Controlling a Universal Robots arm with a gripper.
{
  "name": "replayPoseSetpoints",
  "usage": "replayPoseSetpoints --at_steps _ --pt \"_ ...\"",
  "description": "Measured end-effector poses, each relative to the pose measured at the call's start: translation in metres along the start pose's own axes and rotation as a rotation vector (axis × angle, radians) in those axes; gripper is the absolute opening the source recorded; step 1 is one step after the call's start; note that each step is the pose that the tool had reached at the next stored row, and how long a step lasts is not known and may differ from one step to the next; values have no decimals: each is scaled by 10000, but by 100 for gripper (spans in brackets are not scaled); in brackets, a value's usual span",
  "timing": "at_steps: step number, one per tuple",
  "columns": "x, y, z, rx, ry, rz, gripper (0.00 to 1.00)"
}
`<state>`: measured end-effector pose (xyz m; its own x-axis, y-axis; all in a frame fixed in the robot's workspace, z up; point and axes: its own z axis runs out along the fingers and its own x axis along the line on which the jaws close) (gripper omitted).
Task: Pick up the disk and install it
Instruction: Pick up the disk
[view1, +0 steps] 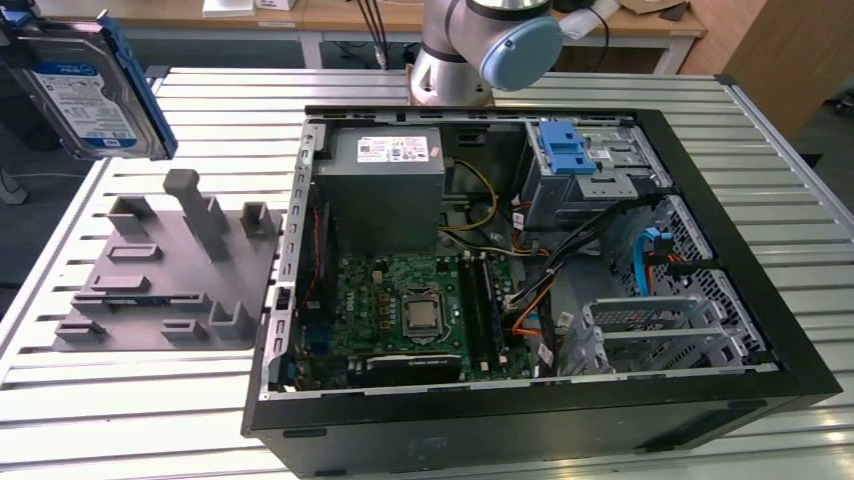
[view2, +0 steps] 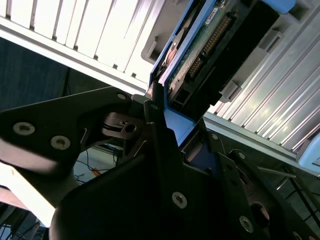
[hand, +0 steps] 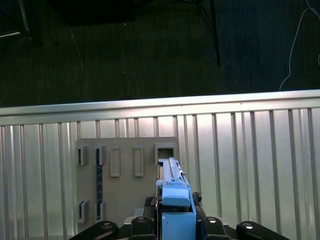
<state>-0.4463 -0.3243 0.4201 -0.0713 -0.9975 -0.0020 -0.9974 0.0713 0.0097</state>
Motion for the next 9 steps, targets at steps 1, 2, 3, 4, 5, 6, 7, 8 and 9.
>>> replayPoseSetpoints --at_steps 1,2,3,4,5,6,7,8,9 --pt "0 0 -2 -1 1 0 36" --pt "0 0 -4 0 1 0 36" --pt "0 0 -6 0 0 0 36" --pt "0 0 -8 0 0 0 36" --pt "0 0 -11 -1 1 0 36" --pt "0 0 -14 -1 1 0 36" --pt "0 0 -17 -1 1 0 36" --pt "0 0 -19 0 0 0 36" --pt "0 0 -21 0 0 0 36"
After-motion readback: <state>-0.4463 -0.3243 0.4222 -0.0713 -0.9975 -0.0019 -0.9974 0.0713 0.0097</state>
